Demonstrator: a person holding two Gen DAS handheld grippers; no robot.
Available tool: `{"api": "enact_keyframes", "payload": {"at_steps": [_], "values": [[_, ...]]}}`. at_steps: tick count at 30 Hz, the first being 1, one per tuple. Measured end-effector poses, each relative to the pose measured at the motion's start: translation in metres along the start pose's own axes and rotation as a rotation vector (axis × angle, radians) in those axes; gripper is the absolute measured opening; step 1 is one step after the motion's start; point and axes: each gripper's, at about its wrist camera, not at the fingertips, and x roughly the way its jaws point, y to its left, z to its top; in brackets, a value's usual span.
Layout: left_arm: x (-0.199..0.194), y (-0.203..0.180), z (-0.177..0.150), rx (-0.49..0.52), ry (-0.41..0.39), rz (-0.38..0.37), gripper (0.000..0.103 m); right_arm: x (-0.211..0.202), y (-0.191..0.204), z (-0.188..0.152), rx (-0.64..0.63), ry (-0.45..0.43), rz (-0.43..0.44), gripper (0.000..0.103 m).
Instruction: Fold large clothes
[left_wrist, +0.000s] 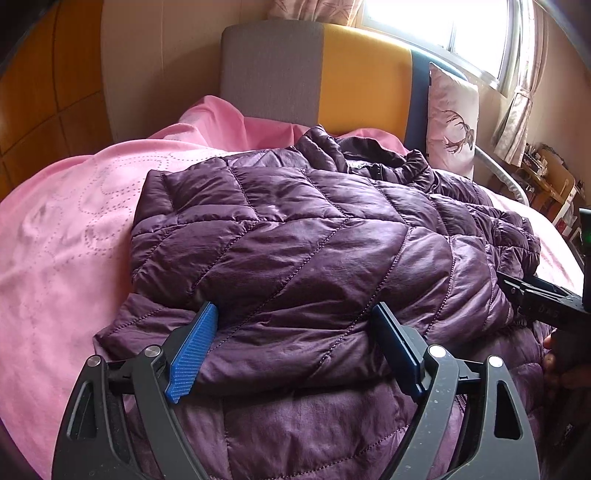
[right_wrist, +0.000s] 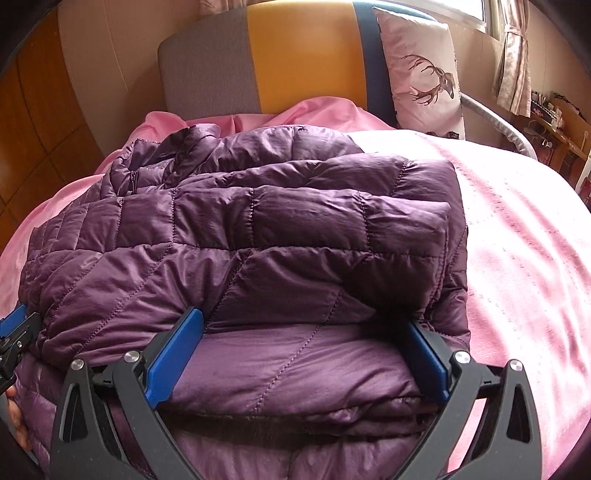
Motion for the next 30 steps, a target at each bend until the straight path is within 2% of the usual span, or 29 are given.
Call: {"api": "enact_keyframes", "payload": {"at_steps": [11, 17, 19, 23, 30], "values": [[0.006, -0.001, -0.002, 0.001, 0.015, 0.009, 0.086, 0.005, 0.002, -0.002, -0.003, 0.003, -0.009, 0.101], [-0.015, -0.002, -0.005, 0.008, -0.008, 0.019, 0.086, 0.001, 0.007, 0.000, -0.009, 0.003, -0.029, 0.101], [-0.028, -0.001, -0.010, 0.014, -0.020, 0.022, 0.086, -0.007, 0.010, 0.002, -0.007, 0.004, -0.036, 0.101], [-0.059, 0.004, -0.025, 0.025, -0.052, 0.041, 0.086, -0.034, 0.009, -0.002, 0.040, -0.014, 0.016, 0.101], [-0.090, 0.013, -0.063, 0.030, -0.029, 0.045, 0.086, -0.080, -0.005, -0.027, 0.070, -0.018, 0.058, 0.101]]}}
